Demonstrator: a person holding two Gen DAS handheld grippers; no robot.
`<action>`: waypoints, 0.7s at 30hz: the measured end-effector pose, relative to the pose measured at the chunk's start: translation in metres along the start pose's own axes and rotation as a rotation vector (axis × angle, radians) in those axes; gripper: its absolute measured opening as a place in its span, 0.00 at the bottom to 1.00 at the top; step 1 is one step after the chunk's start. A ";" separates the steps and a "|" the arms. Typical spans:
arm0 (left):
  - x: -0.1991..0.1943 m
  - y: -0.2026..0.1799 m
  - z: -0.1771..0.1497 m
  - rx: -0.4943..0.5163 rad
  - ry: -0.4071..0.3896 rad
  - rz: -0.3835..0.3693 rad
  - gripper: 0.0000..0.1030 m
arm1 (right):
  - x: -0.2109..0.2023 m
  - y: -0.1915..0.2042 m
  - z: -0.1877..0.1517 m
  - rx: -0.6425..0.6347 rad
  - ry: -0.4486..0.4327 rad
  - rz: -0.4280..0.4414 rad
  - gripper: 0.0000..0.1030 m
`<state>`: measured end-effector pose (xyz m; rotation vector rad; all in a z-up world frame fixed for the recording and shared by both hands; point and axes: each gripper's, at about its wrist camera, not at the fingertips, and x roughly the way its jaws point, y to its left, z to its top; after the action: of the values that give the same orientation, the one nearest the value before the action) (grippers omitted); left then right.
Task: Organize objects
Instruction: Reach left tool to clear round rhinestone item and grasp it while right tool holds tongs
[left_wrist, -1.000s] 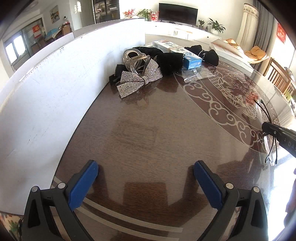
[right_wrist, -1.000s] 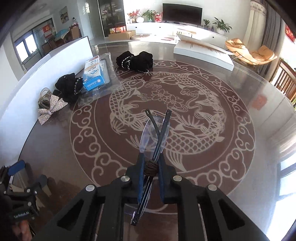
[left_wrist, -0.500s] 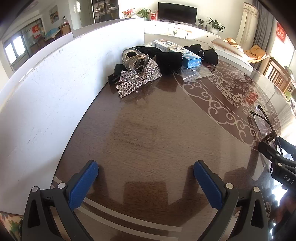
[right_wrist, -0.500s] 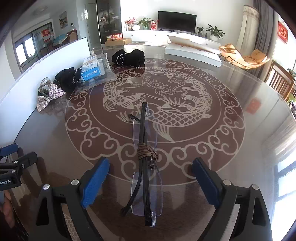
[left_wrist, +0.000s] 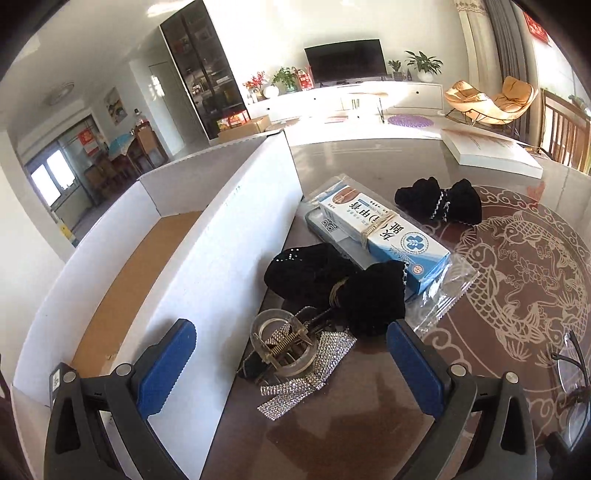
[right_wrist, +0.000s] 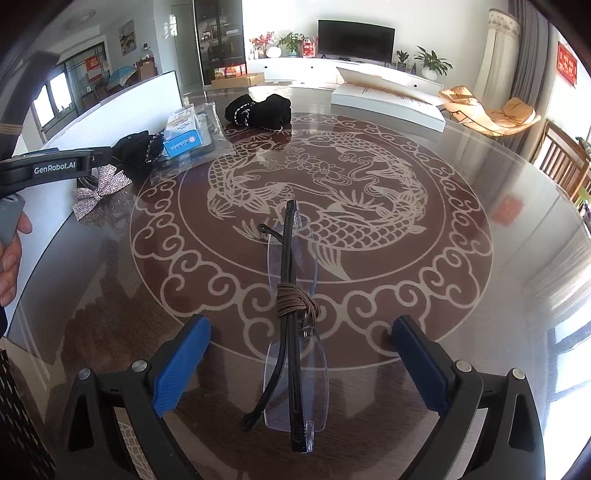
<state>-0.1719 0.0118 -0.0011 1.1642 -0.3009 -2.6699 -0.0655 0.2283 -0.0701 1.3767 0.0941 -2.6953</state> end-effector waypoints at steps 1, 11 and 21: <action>0.004 -0.001 0.002 -0.008 0.003 0.005 1.00 | 0.000 0.000 0.000 0.000 0.000 0.000 0.97; 0.037 -0.022 0.000 0.068 0.074 0.023 1.00 | 0.000 0.000 0.000 0.000 0.000 0.001 0.97; 0.024 -0.030 -0.025 0.074 0.079 -0.104 1.00 | 0.000 0.000 0.000 -0.001 0.000 0.002 0.97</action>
<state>-0.1730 0.0317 -0.0427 1.3395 -0.3365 -2.7134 -0.0653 0.2280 -0.0700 1.3766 0.0937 -2.6935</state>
